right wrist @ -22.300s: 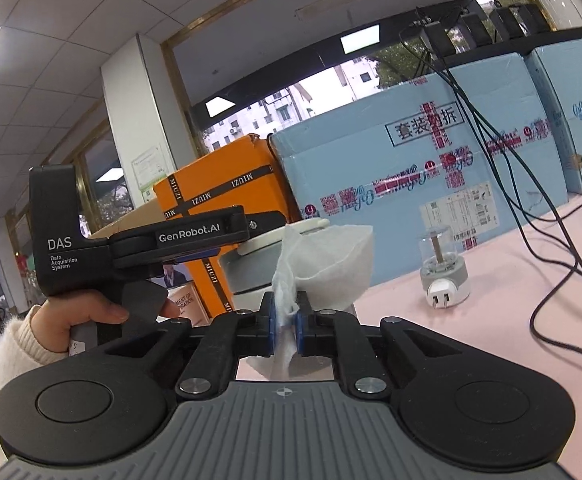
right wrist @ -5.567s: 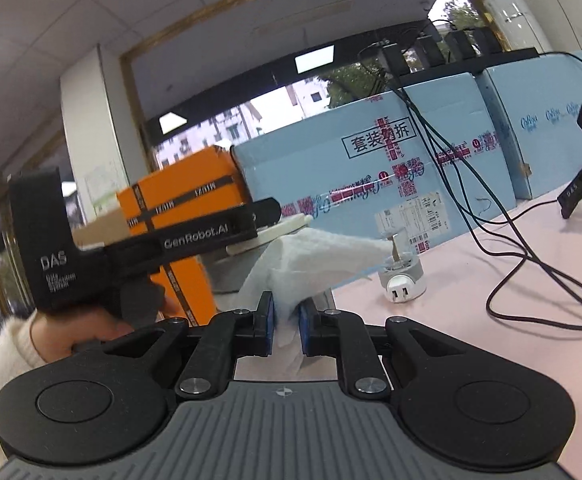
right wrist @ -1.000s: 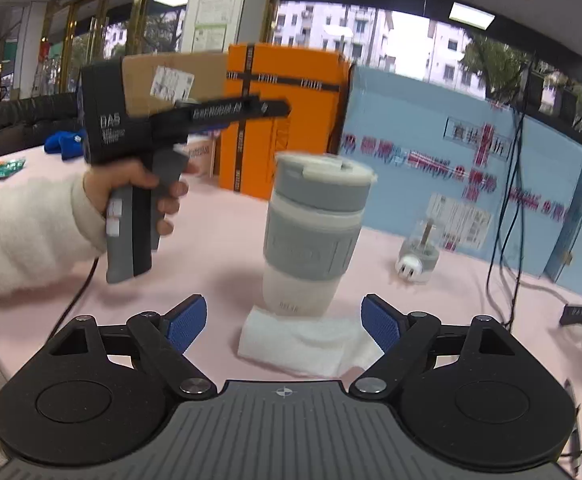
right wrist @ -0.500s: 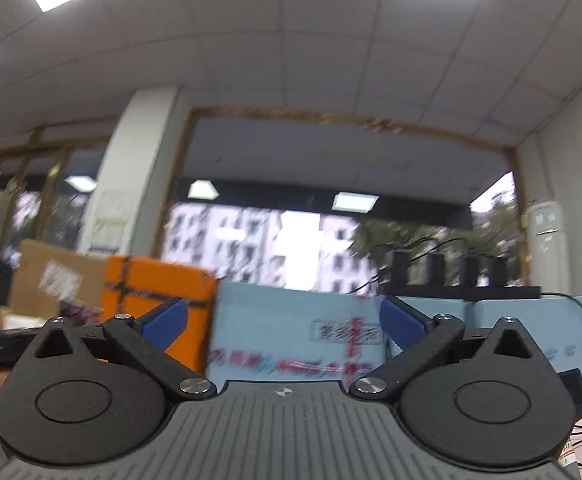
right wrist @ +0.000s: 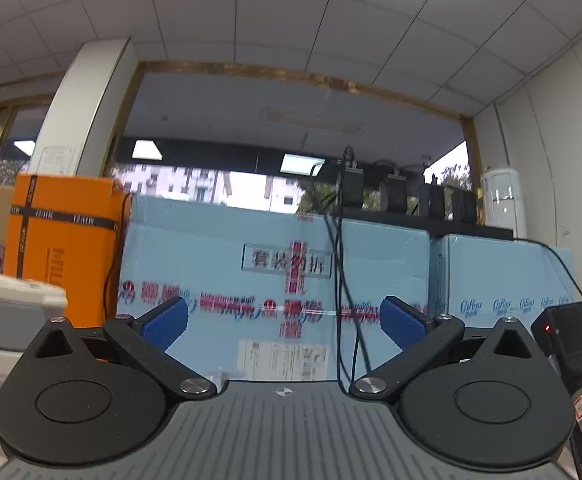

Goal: Clean container

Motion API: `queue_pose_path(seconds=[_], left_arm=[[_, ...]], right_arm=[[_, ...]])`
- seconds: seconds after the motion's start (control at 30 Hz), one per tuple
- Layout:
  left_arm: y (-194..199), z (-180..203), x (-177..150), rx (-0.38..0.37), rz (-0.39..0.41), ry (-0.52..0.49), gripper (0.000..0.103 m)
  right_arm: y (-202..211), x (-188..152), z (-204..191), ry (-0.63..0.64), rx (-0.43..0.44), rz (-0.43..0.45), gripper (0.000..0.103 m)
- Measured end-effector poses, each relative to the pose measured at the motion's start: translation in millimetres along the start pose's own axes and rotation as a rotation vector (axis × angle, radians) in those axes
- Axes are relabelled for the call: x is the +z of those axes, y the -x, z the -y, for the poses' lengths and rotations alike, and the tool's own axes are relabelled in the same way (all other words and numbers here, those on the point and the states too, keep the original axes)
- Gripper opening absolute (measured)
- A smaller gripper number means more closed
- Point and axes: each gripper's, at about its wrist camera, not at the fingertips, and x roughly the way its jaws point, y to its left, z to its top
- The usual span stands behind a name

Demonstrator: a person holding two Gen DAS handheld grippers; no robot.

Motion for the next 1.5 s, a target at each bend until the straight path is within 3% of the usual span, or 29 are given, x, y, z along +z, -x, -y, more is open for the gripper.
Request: queue_pose_path(seconds=[0.27, 0.47, 0.77, 1.5], left_arm=[[-6.6, 9.0, -3.1, -0.032, -0.043, -0.044, 0.103], [-8.4, 18.0, -3.9, -0.076, -0.057, -0.092, 0.103], [-5.4, 18.1, -3.1, -0.070, -0.039, -0.085, 0.103], [-4.4, 17.2, -2.5, -0.081, -0.035, -0.084, 0.103]], right_arm=[[2.2, -0.8, -12.8, 0.063, 0.054, -0.040, 0.103], [3.2, 0.2, 9.7, -0.071, 0.032, -0.077, 0.103], [4.5, -3.4, 37.3, -0.232, -0.021, -0.085, 0.103], [5.0, -5.6, 41.0, -0.257, -0.034, -0.082, 0.103]])
